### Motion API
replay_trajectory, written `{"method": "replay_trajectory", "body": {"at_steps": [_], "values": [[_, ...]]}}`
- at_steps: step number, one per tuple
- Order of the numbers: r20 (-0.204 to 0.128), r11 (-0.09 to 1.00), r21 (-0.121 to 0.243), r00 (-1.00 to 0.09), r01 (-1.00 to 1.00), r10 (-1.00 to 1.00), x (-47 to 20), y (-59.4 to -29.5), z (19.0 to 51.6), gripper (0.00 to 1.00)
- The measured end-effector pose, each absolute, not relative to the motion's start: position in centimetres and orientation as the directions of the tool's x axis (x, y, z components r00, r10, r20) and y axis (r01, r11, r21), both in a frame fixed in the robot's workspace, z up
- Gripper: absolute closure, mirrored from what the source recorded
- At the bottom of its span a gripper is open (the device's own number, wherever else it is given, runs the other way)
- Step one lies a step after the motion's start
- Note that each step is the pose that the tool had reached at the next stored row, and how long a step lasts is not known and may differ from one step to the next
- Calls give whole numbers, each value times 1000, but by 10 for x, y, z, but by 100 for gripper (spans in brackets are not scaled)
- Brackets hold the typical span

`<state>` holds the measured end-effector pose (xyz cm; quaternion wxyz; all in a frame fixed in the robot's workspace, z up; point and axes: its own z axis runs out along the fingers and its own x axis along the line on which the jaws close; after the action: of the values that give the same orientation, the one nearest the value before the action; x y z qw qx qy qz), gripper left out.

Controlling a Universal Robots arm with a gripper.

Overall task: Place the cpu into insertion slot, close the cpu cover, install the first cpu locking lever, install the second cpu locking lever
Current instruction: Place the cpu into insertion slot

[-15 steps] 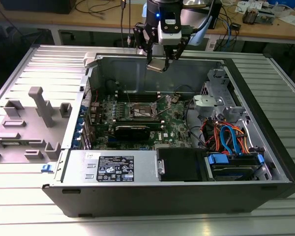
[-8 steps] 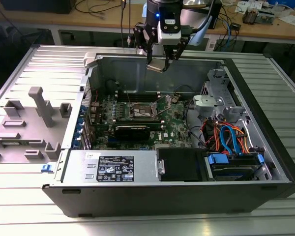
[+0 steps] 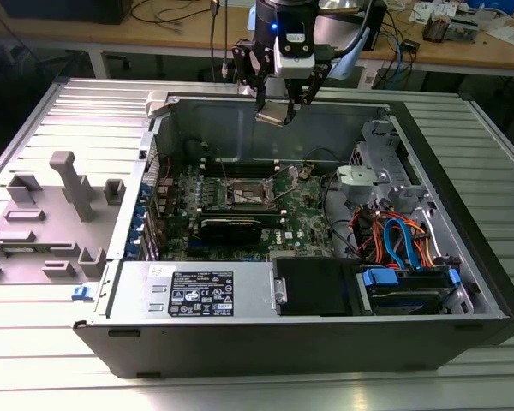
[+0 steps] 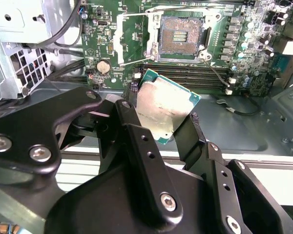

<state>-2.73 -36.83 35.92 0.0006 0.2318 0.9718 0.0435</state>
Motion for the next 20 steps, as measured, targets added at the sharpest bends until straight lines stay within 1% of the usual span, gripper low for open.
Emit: {"method": "replay_trajectory", "body": {"at_steps": [20], "values": [[19,881,85,-884,466,466,-27,-368,359,45]]}}
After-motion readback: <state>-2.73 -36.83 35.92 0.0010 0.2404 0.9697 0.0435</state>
